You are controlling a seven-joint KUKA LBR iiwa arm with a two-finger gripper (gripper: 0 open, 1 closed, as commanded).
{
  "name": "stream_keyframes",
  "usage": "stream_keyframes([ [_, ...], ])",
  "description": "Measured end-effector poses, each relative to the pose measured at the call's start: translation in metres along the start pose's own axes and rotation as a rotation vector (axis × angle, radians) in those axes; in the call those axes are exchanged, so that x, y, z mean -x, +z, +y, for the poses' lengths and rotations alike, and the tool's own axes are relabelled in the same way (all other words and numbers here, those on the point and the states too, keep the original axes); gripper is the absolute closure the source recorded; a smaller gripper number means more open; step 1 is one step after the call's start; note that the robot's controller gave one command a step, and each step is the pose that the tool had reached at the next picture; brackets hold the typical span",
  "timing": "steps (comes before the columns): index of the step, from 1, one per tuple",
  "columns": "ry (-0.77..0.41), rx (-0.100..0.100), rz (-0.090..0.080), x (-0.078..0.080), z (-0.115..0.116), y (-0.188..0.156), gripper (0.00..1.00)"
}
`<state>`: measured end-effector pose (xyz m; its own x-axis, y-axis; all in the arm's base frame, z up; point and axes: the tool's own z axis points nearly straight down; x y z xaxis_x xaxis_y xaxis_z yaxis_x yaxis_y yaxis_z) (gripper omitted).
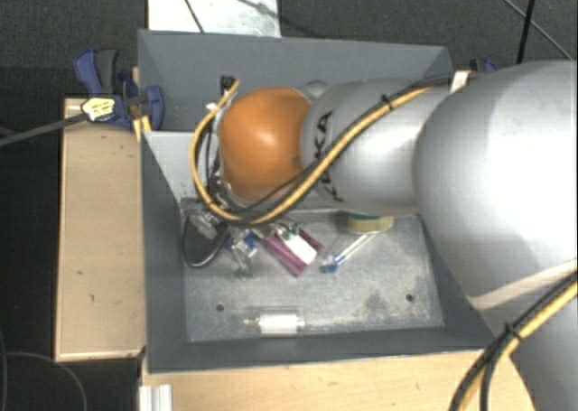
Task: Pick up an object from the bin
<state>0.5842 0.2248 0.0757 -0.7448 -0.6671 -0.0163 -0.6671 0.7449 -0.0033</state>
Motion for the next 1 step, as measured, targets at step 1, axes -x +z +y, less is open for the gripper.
stream_keyframes([
  [1,0.144,0.002,0.008,0.0192,0.0220,-0.0263,0.00],
])
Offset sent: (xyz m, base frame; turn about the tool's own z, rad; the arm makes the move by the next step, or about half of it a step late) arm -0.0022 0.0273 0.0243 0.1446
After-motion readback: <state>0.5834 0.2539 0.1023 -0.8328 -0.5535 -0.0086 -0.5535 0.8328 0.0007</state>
